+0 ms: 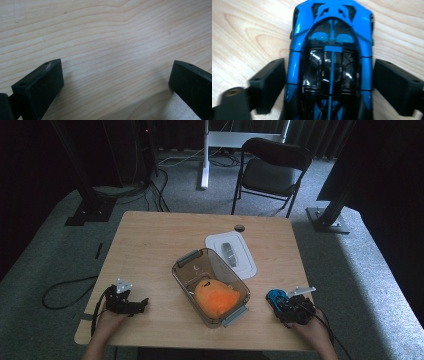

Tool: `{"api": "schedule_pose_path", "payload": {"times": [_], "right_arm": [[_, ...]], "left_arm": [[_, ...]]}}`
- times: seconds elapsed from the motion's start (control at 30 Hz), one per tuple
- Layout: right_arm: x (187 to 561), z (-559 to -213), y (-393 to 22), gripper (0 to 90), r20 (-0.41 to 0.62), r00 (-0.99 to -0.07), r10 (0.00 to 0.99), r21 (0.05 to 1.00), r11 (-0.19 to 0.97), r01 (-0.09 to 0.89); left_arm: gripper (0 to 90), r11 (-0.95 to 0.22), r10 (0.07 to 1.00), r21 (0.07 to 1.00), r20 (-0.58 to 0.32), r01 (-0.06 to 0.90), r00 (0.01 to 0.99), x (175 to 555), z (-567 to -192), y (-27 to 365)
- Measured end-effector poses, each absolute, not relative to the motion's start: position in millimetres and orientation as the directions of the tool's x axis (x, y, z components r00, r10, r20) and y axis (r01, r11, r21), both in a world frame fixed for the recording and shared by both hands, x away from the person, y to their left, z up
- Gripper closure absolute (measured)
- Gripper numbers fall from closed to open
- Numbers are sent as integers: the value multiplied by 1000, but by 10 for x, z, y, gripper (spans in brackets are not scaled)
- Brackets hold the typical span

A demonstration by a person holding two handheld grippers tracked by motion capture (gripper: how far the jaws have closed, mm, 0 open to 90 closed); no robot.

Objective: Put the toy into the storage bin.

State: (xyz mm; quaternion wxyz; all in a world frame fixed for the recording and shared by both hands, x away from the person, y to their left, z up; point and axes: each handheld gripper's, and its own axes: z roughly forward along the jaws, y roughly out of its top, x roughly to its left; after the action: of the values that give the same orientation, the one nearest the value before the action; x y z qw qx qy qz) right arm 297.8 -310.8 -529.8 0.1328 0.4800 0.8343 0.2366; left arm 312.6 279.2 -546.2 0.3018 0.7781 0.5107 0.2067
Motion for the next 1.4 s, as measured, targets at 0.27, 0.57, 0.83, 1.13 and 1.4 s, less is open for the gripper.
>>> {"api": "schedule_pose_path", "payload": {"times": [0.27, 0.57, 0.83, 1.13, 1.4], "right_arm": [[3031, -5265, -3053, 253, 6, -493, 870, 513, 420, 749], [3056, -5256, -3058, 255, 39, -450, 892, 517, 368, 773], [3087, -5152, -3091, 256, 39, -426, 904, 544, 339, 768], [3108, -4970, -3096, 267, 43, -422, 906, 571, 324, 754], [3105, -4742, -3050, 267, 25, -442, 897, 612, 336, 716]], "left_arm": [[2, -296, 920, 681, 14, 670, 392, 3123, -5462, 2792], [1, -295, 920, 682, 13, 670, 393, 3126, -5462, 2793], [1, -295, 920, 682, 13, 670, 393, 3126, -5462, 2793], [2, -296, 919, 681, 13, 670, 393, 3126, -5462, 2793], [1, -295, 920, 681, 13, 670, 392, 3127, -5462, 2793]]}}
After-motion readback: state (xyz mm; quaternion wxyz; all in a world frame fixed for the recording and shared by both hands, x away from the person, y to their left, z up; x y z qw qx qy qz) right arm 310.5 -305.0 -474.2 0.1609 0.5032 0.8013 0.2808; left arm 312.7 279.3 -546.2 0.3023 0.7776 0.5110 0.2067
